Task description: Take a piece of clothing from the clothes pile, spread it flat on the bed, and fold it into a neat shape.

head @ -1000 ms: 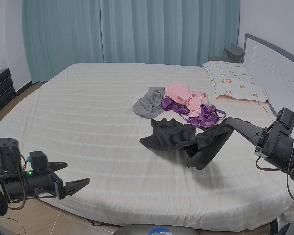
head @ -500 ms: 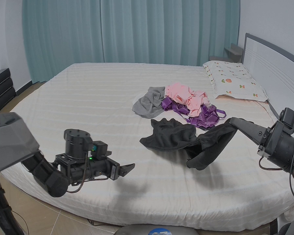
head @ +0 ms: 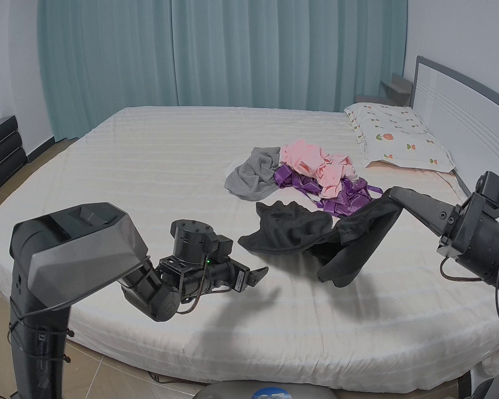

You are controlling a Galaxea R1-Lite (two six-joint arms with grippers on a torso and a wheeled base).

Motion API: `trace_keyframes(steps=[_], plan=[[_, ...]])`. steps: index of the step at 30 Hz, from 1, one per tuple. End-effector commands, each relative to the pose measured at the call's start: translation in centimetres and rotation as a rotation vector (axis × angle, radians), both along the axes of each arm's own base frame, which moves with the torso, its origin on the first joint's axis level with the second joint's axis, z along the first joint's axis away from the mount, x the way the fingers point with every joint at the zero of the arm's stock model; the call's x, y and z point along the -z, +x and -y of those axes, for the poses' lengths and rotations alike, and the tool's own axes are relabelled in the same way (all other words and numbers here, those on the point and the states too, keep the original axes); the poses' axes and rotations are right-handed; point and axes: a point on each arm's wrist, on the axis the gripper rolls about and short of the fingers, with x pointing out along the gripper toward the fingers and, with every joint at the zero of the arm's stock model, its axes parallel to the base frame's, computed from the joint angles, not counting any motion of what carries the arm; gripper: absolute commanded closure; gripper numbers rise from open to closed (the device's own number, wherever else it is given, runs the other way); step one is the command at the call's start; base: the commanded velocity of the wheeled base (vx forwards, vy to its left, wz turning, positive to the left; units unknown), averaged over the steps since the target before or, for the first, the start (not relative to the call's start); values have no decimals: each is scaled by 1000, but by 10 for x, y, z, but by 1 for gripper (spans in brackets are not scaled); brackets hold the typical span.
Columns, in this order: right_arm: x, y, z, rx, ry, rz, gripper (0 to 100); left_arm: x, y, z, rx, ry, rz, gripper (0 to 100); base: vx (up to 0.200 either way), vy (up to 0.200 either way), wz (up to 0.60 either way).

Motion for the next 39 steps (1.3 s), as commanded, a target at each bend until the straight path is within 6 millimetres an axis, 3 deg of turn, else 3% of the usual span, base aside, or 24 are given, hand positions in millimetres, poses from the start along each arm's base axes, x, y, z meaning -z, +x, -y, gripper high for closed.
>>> trace_keyframes(steps=[1, 16, 17, 24, 28, 34, 37, 38, 39], plan=[[-1, 0, -3, -10, -4, 8, 100, 26, 20, 20, 16, 1, 3, 0, 0, 0, 0], [-2, -1, -1, -9, -2, 15, 100, 32, 64, 42, -62, 5, 52, 0, 0, 0, 0], [-2, -1, -1, -7, -3, 14, 100, 30, 65, 43, -62, 0, 53, 100, 0, 0, 0], [0, 7, -2, 11, -12, 1, 100, 31, 63, 42, -82, -2, 34, 100, 0, 0, 0], [6, 23, -2, 51, -30, -26, 100, 20, 64, 37, -131, -30, 31, 100, 0, 0, 0], [19, 65, 0, 142, -61, -83, 100, -23, 43, 11, -232, -148, -29, 100, 0, 0, 0], [28, 99, 2, 202, -73, -111, 100, -50, 32, -1, -276, -225, -44, 100, 0, 0, 0], [28, 99, 2, 202, -73, -111, 100, -50, 32, -1, -276, -225, -44, 100, 0, 0, 0], [31, 115, 1, 222, -70, -111, 100, -65, 29, -8, -298, -264, -36, 100, 0, 0, 0]])
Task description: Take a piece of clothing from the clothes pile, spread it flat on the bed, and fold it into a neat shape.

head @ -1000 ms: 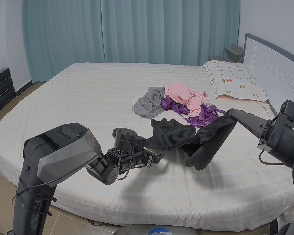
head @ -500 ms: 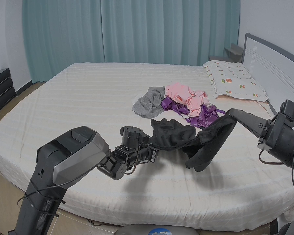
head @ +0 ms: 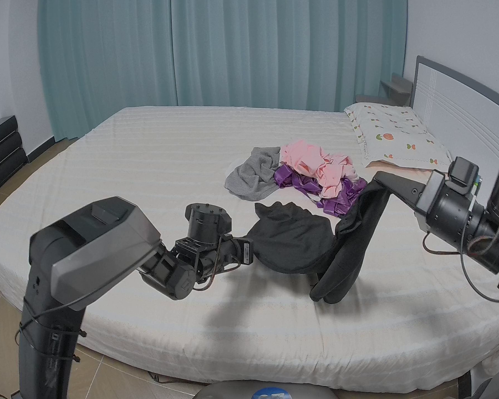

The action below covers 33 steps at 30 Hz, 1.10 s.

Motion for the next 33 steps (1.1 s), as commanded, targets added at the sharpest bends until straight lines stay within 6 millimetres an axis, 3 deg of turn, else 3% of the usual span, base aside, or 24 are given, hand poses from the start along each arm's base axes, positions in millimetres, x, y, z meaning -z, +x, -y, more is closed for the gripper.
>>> trace_keyframes(steps=[1, 6, 8, 9, 10, 11, 14, 18, 26, 31, 33], plan=[[24, 76, 0, 120, -20, -41, 100, -81, -19, -32, -113, -143, 68, 100, 0, 0, 0], [13, 117, -1, 245, 44, 110, 100, -132, -26, -61, -259, -225, 95, 100, 0, 0, 0], [9, 120, -1, 262, 51, 131, 100, -141, -29, -65, -268, -247, 104, 100, 0, 0, 0], [-1, 125, 0, 290, 66, 164, 100, -157, -35, -71, -280, -276, 124, 100, 0, 0, 0], [-1, 125, 0, 290, 66, 164, 100, -157, -35, -71, -280, -276, 124, 100, 0, 0, 0], [-33, 125, -1, 313, 115, 267, 100, -189, -50, -85, -306, -320, 178, 100, 0, 0, 0], [-53, 117, 0, 309, 130, 339, 100, -201, -55, -99, -371, -357, 214, 100, 0, 0, 0], [-49, 113, -1, 298, 109, 331, 100, -196, -66, -107, -416, -450, 199, 100, 0, 0, 0], [35, 103, -12, 243, -12, 67, 100, -132, -93, -102, -420, -380, -12, 100, 0, 0, 0], [57, 101, -13, 238, -12, 1, 100, -107, -105, -94, -411, -384, -101, 100, 0, 0, 0], [71, 90, -16, 217, -16, -55, 100, -97, -109, -90, -400, -434, -124, 100, 0, 0, 0]])
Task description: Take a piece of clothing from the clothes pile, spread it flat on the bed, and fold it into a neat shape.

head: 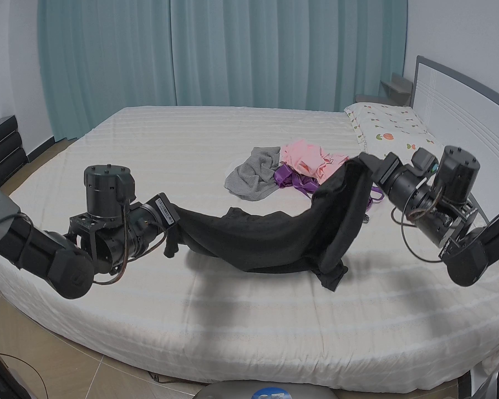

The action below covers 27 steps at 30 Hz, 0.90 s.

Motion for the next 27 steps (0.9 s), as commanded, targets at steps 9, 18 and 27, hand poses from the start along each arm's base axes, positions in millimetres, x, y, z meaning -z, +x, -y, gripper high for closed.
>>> trace_keyframes(steps=[9, 18, 27], plan=[[61, -28, -7, -54, 20, -214, 100, 47, -16, 12, 30, -54, -130, 100, 0, 0, 0], [73, -38, -4, -51, 7, -246, 100, 55, -23, 14, 52, -49, -167, 100, -67, 0, 0], [70, -41, -2, -46, 19, -218, 100, 54, -24, 16, 59, -65, -125, 100, -67, 0, 0]])
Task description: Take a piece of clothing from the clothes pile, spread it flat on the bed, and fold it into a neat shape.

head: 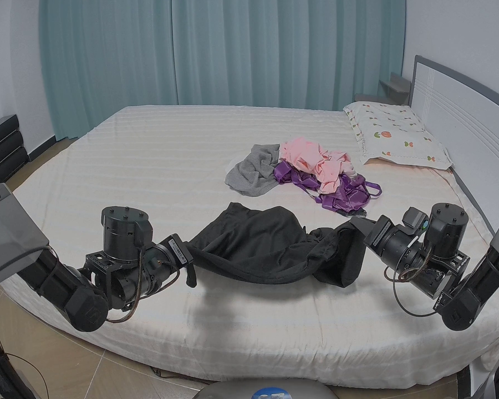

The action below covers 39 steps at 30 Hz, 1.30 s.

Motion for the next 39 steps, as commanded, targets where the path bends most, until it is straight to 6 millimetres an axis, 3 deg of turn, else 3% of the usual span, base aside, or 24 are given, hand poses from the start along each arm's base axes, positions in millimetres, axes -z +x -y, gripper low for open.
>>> trace_keyframes(steps=[1, 9, 39], plan=[[-1, -1, 0, 0, 1, 4, 100, 2, -2, 1, 0, -6, 20, 100, 0, 0, 0], [-2, -1, -3, -8, 7, 8, 100, -3, 0, 1, -11, -39, 60, 100, 0, 0, 0], [-11, 0, 0, 15, 37, 79, 100, -17, 0, -5, -27, -60, 107, 100, 0, 200, 0]])
